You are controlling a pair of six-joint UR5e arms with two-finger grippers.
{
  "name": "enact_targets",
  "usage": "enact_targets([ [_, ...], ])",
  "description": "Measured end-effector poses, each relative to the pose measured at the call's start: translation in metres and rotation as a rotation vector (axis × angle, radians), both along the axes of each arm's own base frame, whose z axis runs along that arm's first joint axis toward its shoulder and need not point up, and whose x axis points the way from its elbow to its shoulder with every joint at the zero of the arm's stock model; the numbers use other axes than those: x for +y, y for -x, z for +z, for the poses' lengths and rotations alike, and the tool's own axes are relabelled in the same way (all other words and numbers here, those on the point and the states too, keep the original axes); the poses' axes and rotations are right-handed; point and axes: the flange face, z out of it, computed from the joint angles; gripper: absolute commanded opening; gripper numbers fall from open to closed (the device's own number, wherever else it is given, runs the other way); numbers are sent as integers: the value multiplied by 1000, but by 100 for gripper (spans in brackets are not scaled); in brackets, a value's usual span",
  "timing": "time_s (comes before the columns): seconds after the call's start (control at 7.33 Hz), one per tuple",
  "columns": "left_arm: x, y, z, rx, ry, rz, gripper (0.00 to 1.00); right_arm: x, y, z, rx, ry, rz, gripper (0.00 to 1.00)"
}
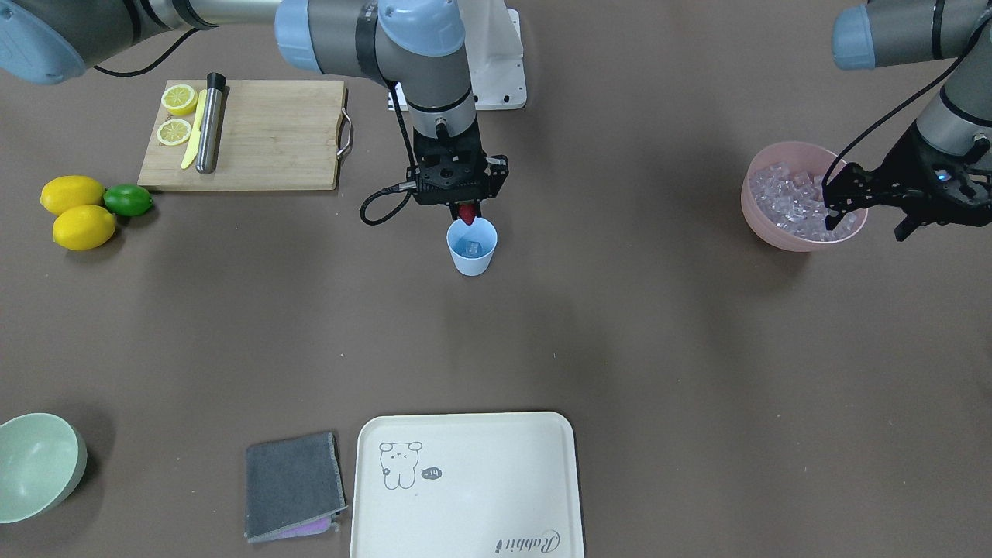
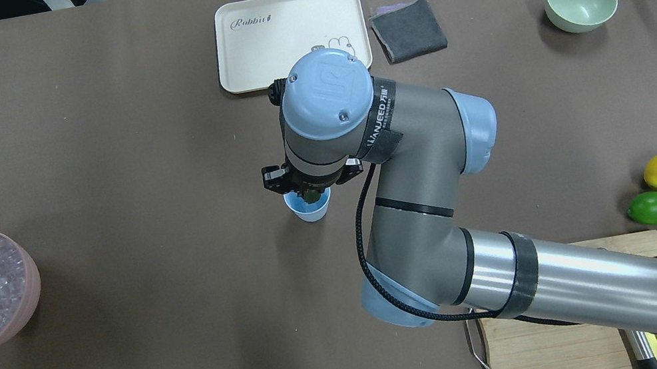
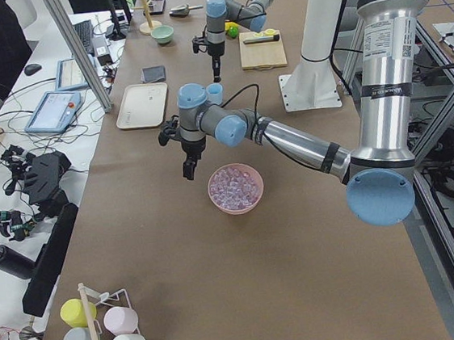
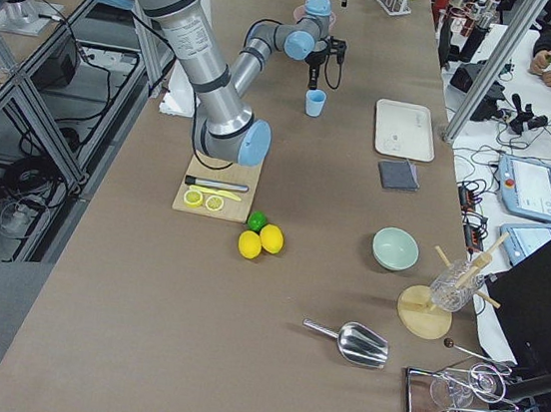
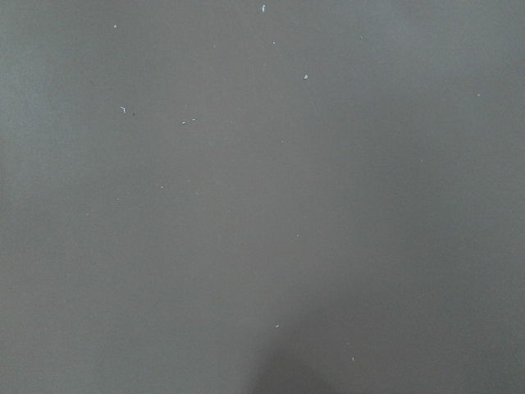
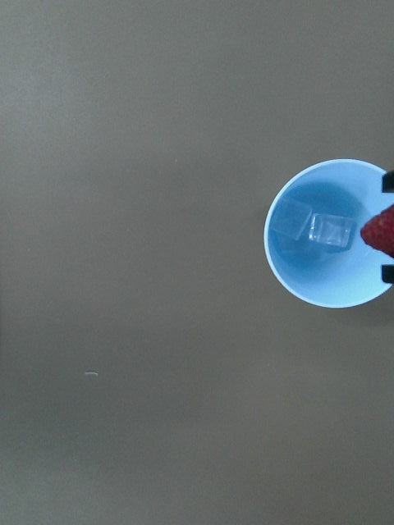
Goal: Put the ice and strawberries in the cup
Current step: 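Carry the strawberry over the blue cup with the right gripper, then open the right gripper to drop the strawberry into the cup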
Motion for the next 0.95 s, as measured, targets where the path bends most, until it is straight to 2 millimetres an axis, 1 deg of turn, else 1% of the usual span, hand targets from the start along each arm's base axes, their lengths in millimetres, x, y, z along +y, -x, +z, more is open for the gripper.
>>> enact_targets([
  [0.14, 1, 0, 0, 0, 1, 0, 98, -2, 5, 0, 8, 3, 0, 0],
  [0.27, 1, 1, 0, 0, 0, 0, 98, -5, 10, 0, 14, 4, 0, 33],
  [0.41, 2, 2, 1, 0, 0, -1, 98, -7, 15, -2, 18, 5, 0, 99],
  [0.68, 5, 3, 2, -1, 3, -2, 98, -8, 23, -1, 14, 2, -3, 100],
  [0.82, 5, 4, 2, -1, 4, -3, 98, -8, 25, 0, 10, -2, -6, 100],
  [0.95, 6, 4, 2, -1, 5, -3, 98, -9, 22, 0, 6, -6, -6, 100],
])
